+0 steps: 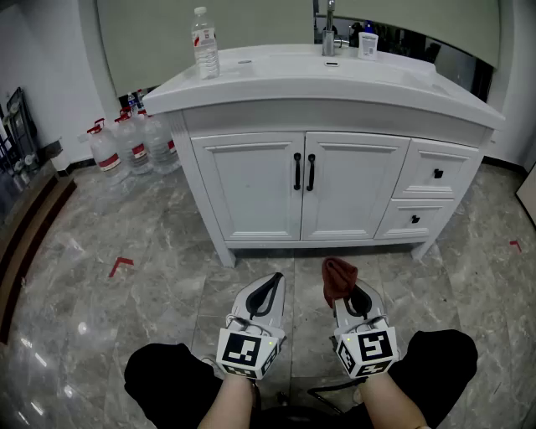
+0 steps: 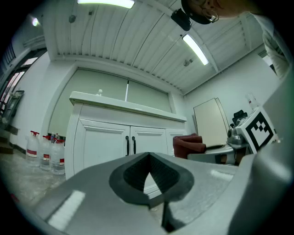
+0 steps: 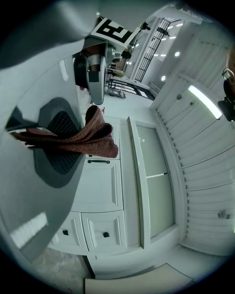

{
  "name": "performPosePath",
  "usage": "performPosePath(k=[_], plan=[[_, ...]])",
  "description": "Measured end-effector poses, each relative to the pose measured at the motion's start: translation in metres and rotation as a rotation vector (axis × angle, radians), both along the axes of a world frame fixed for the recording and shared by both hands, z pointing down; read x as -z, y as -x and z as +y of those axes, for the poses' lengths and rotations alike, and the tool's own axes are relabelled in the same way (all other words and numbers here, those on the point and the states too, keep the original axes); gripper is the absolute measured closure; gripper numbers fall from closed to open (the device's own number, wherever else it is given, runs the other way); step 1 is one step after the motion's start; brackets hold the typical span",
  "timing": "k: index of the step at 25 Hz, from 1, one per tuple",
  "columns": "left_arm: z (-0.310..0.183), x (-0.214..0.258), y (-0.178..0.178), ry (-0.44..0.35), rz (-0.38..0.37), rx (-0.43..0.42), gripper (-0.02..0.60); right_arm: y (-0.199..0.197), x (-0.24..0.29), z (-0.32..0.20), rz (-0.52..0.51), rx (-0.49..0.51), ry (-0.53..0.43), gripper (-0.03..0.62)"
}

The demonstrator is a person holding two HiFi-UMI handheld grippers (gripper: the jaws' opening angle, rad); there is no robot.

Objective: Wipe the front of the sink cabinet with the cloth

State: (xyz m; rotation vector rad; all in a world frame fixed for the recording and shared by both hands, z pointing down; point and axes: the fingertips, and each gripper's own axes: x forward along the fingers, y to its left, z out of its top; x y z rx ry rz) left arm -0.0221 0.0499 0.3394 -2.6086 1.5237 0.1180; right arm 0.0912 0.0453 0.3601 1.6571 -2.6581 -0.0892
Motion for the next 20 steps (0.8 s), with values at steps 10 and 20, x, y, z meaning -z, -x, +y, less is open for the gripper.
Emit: performPosePath(k=[10, 20], plan=[[-0.0021, -0.0012, 0.0009, 0.009, 0.013, 0.009, 0.581, 0.0002, -0.0035, -0.0011, -0.002, 0.000, 0.008, 0.519], [-0.0001, 0.0011, 0.0098, 0.022, -0.002, 0.049, 0.581, -0.0031, -0.0045, -0.0063, -0.044, -0.019, 0.049, 0.519]])
